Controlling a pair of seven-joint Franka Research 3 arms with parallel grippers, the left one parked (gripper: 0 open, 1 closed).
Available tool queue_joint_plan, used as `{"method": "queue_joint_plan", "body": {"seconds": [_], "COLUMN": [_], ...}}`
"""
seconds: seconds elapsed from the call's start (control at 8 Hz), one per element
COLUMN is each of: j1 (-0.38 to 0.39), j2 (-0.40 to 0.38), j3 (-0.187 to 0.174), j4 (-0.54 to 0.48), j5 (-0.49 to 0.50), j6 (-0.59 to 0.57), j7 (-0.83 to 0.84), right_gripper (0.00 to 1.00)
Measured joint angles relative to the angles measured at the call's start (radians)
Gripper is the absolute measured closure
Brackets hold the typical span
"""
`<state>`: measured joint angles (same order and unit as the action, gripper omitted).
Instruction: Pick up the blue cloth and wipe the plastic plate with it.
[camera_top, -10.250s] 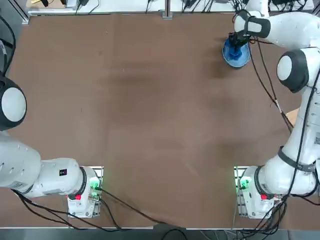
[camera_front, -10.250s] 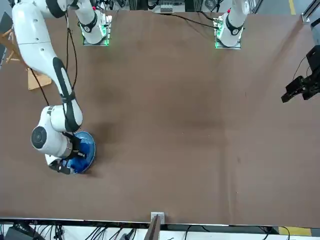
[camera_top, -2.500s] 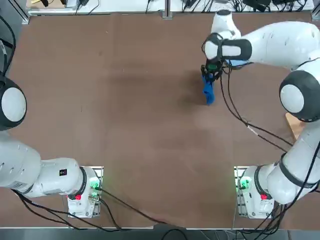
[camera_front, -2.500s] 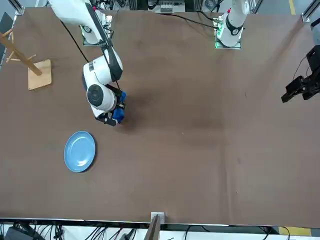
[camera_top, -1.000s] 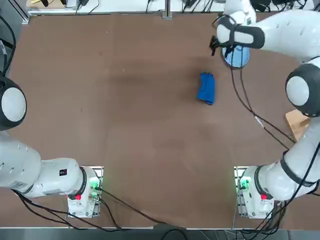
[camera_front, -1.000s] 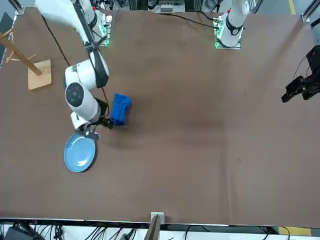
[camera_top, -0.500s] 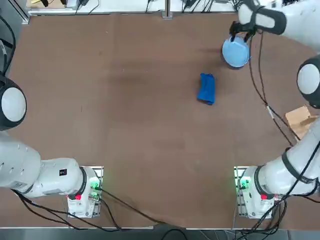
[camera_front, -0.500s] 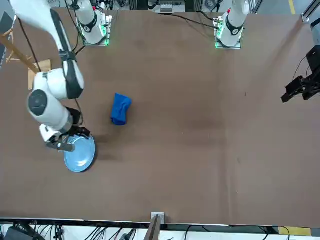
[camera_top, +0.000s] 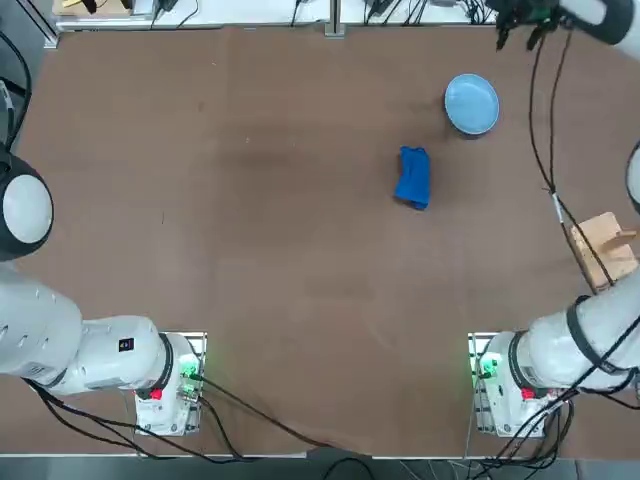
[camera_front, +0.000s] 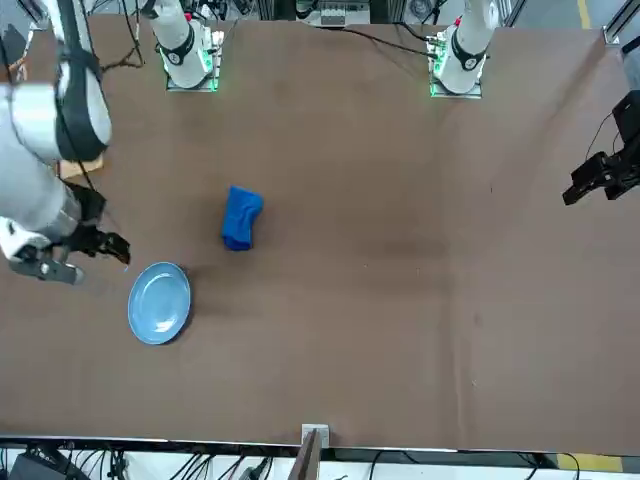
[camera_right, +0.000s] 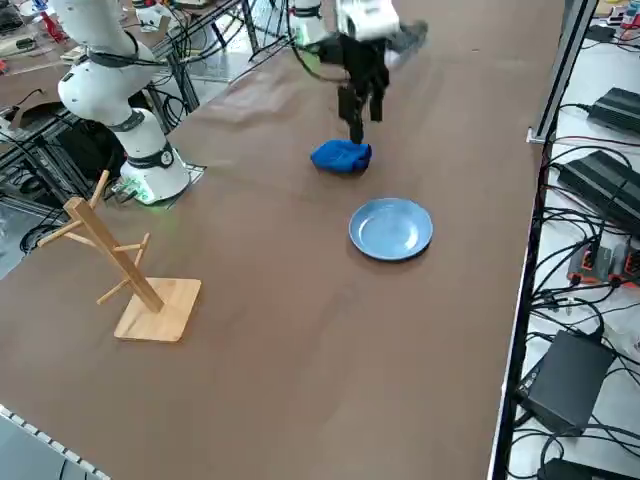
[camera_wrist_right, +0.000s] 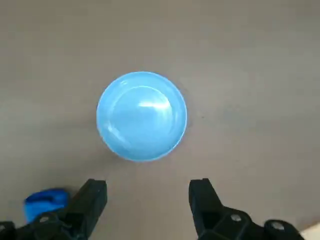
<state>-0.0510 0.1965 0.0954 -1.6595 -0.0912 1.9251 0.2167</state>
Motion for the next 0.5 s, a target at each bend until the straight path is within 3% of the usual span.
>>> {"method": "queue_joint_plan", "body": {"seconds": [0.25,0.5], "j1": [-0.011,-0.016], "j2": [-0.094,-0.106], "j3": [0.001,0.001], "j4": [0.015,0.057], "j5": [0.064,0.071], "j6": [-0.1,-0.175], "j7": [0.0,0.0], "right_gripper": [0.0,0.0]}}
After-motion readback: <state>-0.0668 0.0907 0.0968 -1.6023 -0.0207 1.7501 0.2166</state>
